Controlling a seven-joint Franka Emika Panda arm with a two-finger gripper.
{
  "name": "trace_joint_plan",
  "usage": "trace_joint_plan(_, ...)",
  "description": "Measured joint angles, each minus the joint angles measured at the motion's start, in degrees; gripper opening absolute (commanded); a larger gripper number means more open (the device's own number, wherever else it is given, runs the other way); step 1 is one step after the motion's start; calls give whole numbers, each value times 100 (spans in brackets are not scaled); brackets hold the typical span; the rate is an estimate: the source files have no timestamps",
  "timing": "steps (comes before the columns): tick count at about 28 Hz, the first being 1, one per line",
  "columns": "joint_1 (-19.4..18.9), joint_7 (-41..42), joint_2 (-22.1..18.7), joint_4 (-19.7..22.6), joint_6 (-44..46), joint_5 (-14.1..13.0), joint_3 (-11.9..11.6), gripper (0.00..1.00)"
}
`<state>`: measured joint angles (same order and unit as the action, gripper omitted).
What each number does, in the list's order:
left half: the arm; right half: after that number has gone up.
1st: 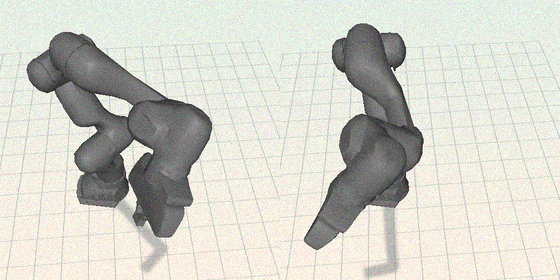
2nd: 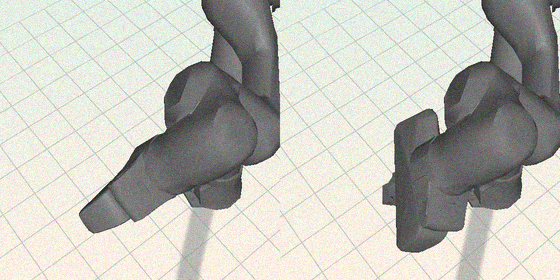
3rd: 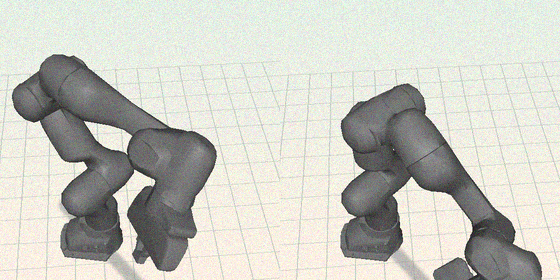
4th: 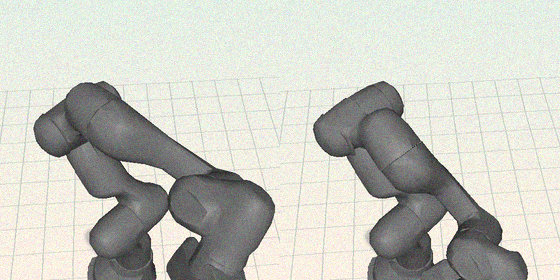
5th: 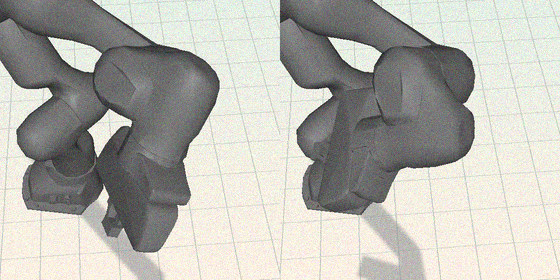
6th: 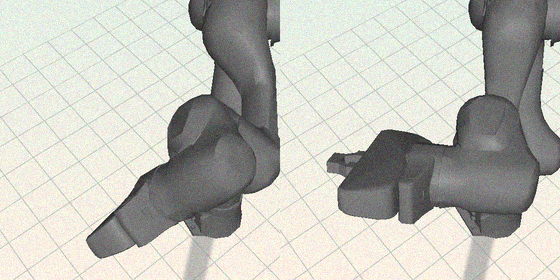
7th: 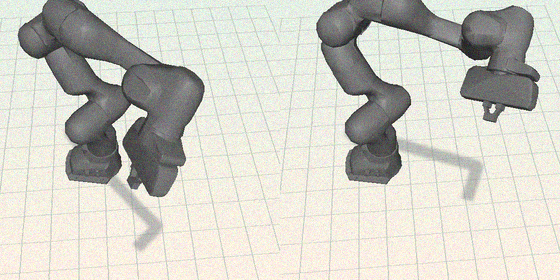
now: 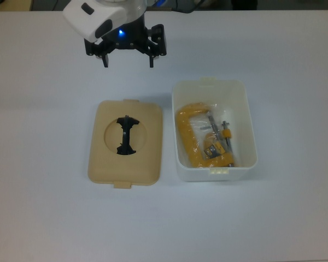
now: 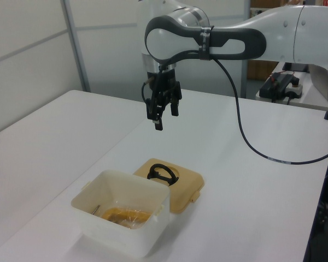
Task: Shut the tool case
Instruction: 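Move the open gripper down over the black handle of the beige lid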
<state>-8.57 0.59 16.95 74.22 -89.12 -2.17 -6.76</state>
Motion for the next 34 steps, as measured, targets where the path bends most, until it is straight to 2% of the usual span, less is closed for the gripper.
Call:
trace_joint_plan(9, 307, -13, 2, 34, -446, 1, -20, 100)
trace_joint_plan(16, 338, -13, 48, 341, -800, 1, -19, 100)
trace_joint_plan(21, 333, -13, 254, 499, -946, 2, -19, 100)
trace_joint_plan(34, 325, -12, 858, 568, -1479, 8, -19, 100)
